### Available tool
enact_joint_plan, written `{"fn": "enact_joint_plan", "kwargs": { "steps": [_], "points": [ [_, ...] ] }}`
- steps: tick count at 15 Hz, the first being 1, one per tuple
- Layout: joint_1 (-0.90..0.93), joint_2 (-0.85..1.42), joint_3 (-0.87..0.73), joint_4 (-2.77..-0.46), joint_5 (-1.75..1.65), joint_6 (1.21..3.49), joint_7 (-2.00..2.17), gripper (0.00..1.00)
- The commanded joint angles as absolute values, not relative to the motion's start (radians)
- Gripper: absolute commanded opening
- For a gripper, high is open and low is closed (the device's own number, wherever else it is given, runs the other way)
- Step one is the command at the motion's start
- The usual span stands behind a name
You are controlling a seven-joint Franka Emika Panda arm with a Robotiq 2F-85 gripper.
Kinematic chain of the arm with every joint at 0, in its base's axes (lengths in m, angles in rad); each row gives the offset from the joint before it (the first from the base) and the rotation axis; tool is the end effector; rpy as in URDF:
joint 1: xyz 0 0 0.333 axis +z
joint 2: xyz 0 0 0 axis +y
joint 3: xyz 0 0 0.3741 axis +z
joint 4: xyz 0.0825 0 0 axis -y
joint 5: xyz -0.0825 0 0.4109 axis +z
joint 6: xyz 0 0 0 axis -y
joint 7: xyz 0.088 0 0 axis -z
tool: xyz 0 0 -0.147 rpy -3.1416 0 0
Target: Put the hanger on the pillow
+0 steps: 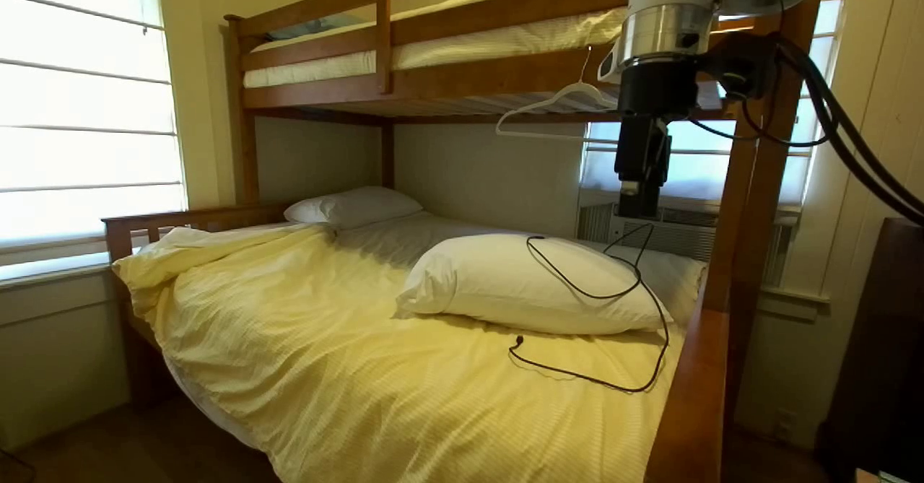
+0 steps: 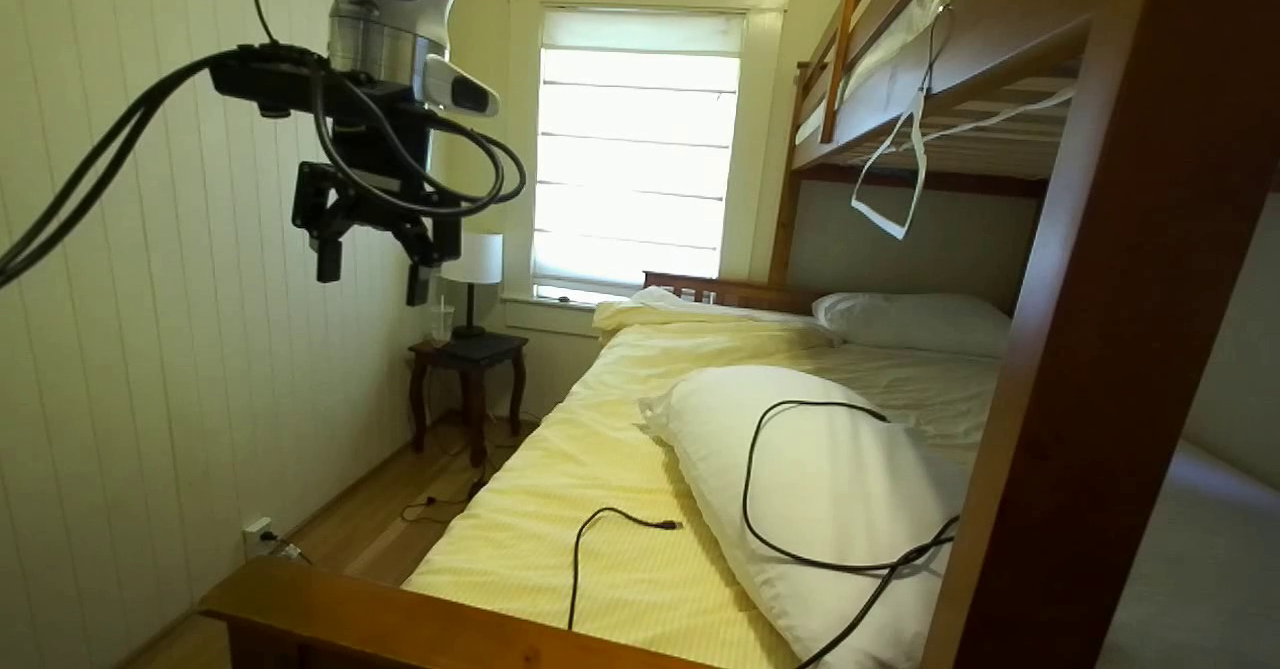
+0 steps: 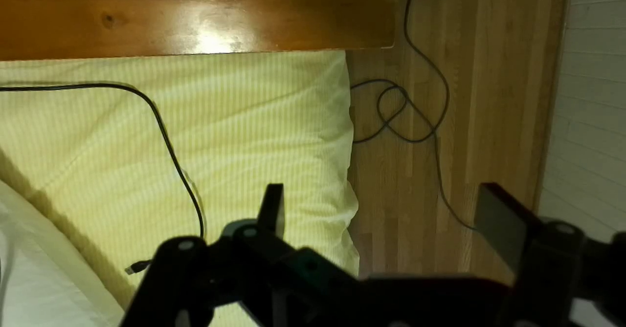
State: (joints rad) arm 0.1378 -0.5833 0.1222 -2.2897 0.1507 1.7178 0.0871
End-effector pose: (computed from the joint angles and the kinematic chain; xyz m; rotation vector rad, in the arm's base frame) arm 0.3526 0.1232 0.5692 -3.0527 -0.2012 0.0073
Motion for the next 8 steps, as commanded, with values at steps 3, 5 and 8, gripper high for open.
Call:
{"fn": "enact_joint_plan", "kwargs": {
  "steps": [3, 5, 8],
  "points": [
    [0.103, -0.58, 0.143, -2.291, 0.112, 1.793, 0.131, 1.0],
    [0.072, -0.584, 0.144, -2.28, 0.075, 1.869, 0.16, 1.0],
    [0.019, -0.59, 0.126, -2.236, 0.008, 1.95, 0.201, 1.0]
  ]
}}
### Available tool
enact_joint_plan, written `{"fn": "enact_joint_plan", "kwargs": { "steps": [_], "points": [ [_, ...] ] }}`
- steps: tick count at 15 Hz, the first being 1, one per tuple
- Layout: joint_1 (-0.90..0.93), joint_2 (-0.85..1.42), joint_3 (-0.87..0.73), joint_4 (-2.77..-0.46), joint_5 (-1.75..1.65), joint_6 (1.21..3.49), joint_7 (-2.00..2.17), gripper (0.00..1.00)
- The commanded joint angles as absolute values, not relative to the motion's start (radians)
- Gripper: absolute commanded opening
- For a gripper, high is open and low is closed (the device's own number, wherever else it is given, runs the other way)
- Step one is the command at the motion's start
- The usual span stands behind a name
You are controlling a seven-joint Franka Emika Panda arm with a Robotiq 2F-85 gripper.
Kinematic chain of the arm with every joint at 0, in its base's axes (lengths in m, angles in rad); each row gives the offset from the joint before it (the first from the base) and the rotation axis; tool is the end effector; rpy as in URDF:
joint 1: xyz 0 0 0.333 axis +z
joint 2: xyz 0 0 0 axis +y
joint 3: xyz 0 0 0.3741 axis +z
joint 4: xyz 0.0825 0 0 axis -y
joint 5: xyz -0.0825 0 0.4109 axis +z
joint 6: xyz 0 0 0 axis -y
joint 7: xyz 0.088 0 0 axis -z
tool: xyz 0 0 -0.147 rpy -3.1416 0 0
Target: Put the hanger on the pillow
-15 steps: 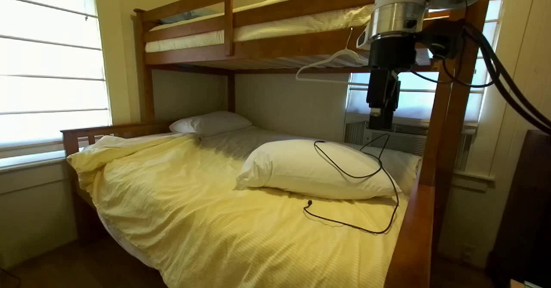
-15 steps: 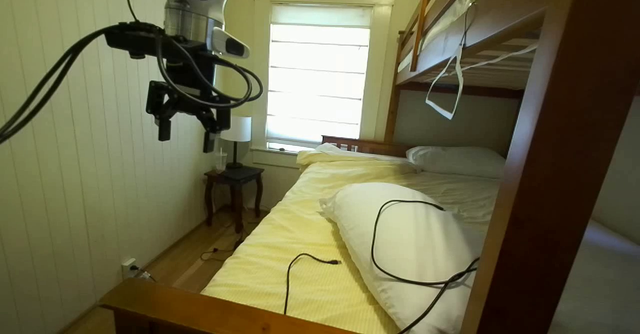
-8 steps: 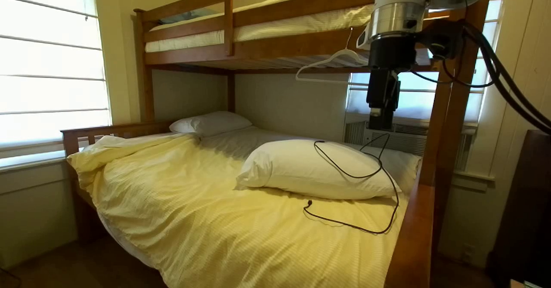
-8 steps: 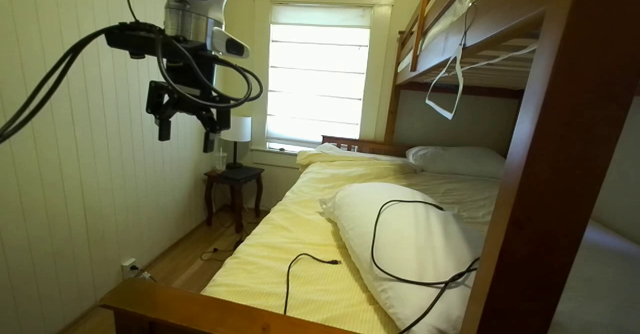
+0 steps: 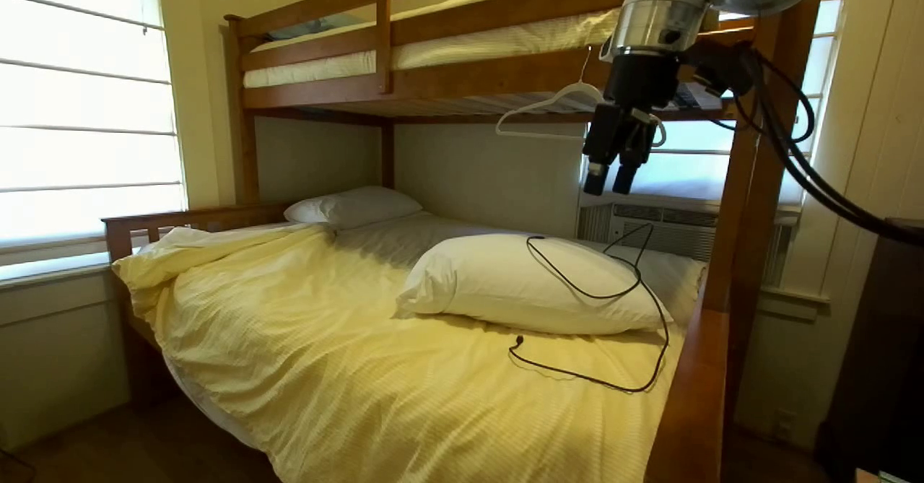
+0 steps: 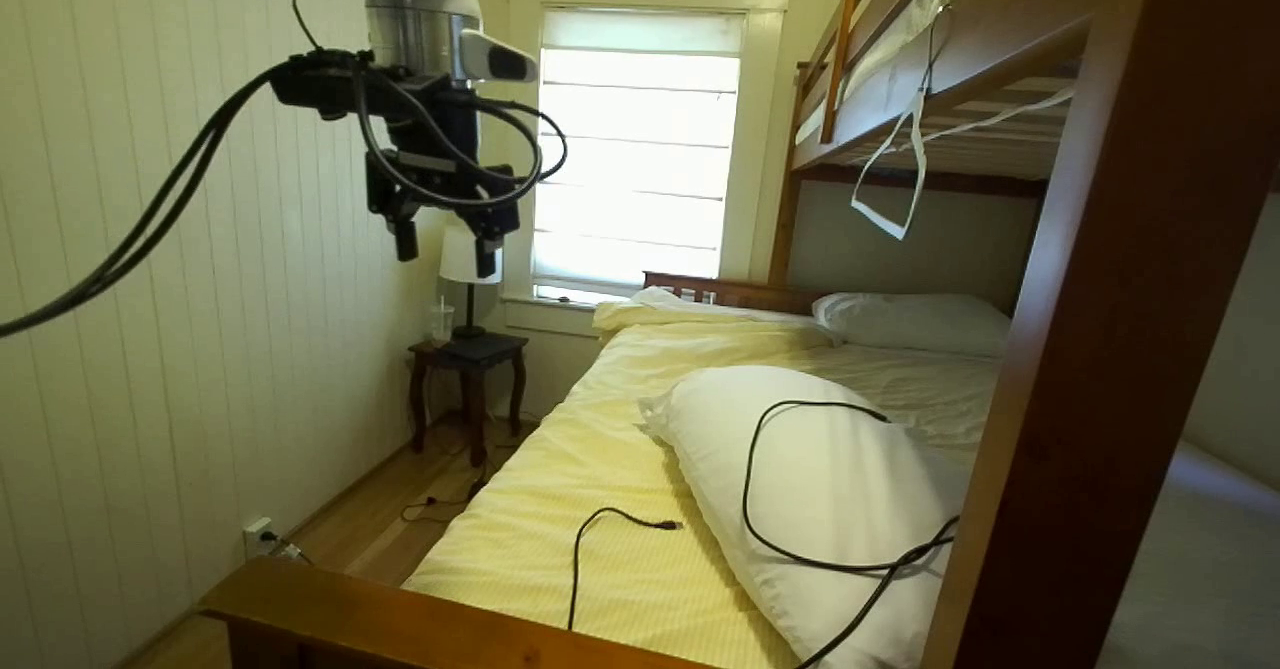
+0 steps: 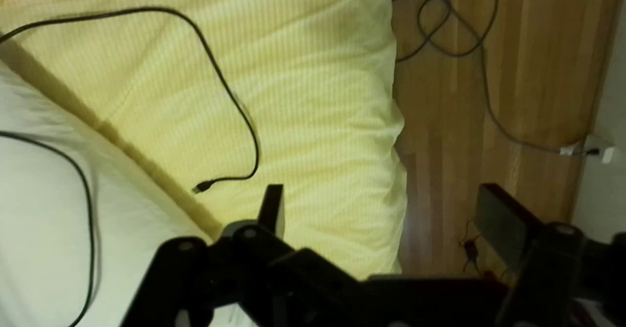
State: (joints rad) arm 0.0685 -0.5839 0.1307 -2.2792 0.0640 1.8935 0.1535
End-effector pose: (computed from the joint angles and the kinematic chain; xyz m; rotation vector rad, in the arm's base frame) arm 0.3860 0.0956 0.5921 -3.1040 -0.0262 -0.3011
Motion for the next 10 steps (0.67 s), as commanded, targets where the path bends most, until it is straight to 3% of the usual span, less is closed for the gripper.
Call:
{"fn": "enact_joint_plan", "kwargs": {
  "steps": [1, 10],
  "points": [
    [0.001, -0.591, 0.122, -2.229, -0.016, 1.987, 0.206, 1.0],
    [-0.15, -0.535, 0.026, -2.081, -0.129, 2.22, 0.212, 1.0]
  ]
}}
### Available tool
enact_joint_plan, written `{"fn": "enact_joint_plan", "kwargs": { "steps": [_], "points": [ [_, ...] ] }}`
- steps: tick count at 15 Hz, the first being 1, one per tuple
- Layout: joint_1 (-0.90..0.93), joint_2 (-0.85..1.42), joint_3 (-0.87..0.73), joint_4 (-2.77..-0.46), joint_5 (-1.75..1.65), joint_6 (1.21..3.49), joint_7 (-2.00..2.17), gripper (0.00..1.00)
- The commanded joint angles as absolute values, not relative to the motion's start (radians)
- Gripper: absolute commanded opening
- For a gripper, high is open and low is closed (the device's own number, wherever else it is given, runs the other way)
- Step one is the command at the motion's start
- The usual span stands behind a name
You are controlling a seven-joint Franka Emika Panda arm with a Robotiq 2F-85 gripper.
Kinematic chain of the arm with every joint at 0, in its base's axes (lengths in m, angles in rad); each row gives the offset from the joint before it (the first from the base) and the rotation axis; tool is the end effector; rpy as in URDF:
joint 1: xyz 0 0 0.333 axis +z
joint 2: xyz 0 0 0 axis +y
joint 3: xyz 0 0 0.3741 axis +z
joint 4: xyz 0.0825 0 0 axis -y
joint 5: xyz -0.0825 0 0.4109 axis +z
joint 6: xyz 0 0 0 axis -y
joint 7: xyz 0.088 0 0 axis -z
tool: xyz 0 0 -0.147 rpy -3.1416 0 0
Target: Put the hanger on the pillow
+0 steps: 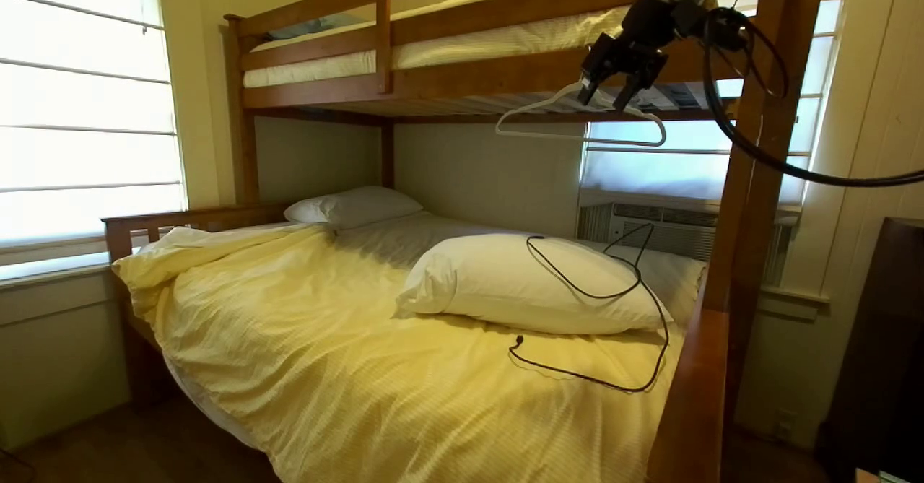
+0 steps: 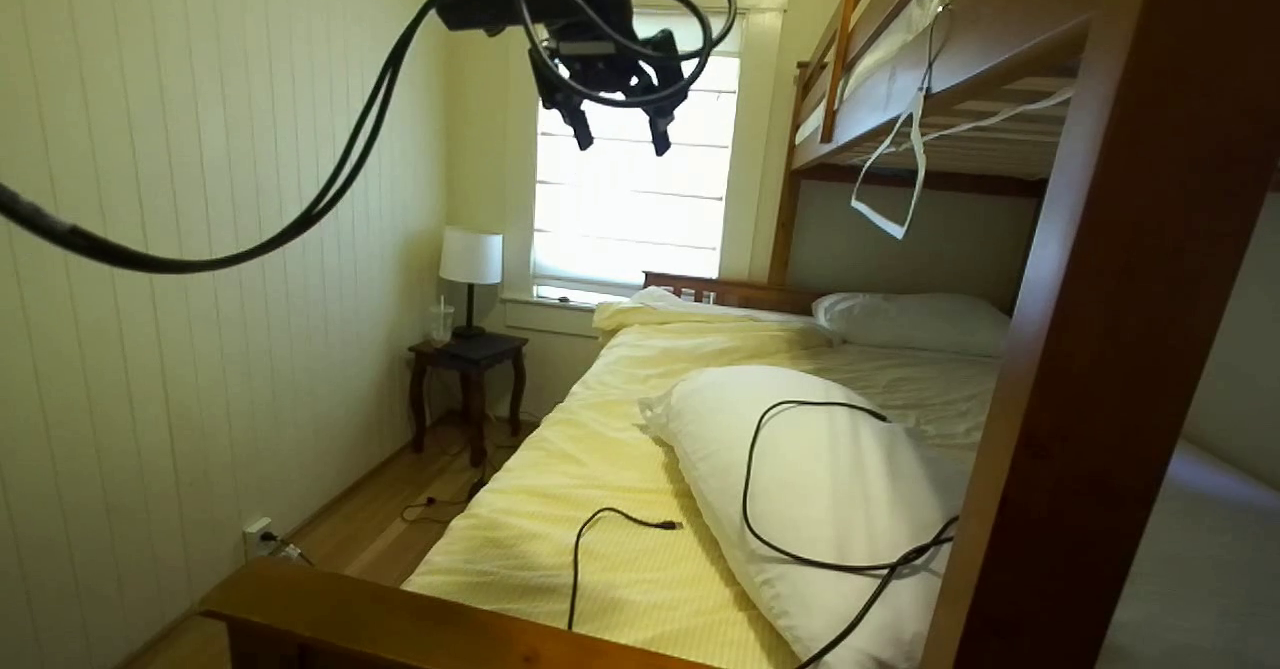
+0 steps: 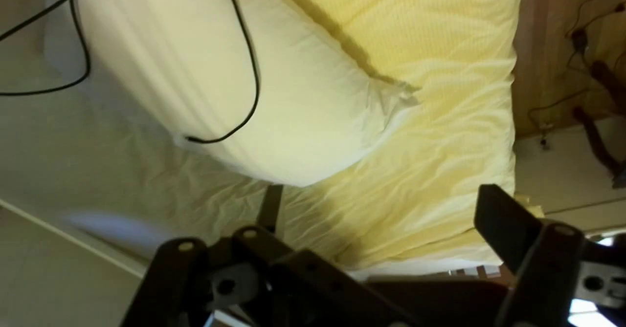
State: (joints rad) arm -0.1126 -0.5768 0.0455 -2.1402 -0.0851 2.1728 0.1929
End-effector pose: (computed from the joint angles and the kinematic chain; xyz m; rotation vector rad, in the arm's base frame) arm 0.4309 -0.0289 0.7070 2.9088 -0.3410 0.9281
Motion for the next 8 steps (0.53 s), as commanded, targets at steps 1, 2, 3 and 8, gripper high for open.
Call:
{"fn": "enact_joint_plan", "kwargs": {
  "steps": [1, 2, 3, 8],
  "points": [
    [-0.163, -0.528, 0.016, -2.076, -0.137, 2.244, 0.21, 1.0],
    [-0.18, -0.523, 0.006, -2.07, -0.149, 2.266, 0.212, 1.0],
    [-0.2, -0.516, 0.0, -2.068, -0.166, 2.285, 0.22, 1.0],
    [-0.228, -0.517, -0.023, -2.078, -0.182, 2.304, 0.208, 1.0]
  ]
}}
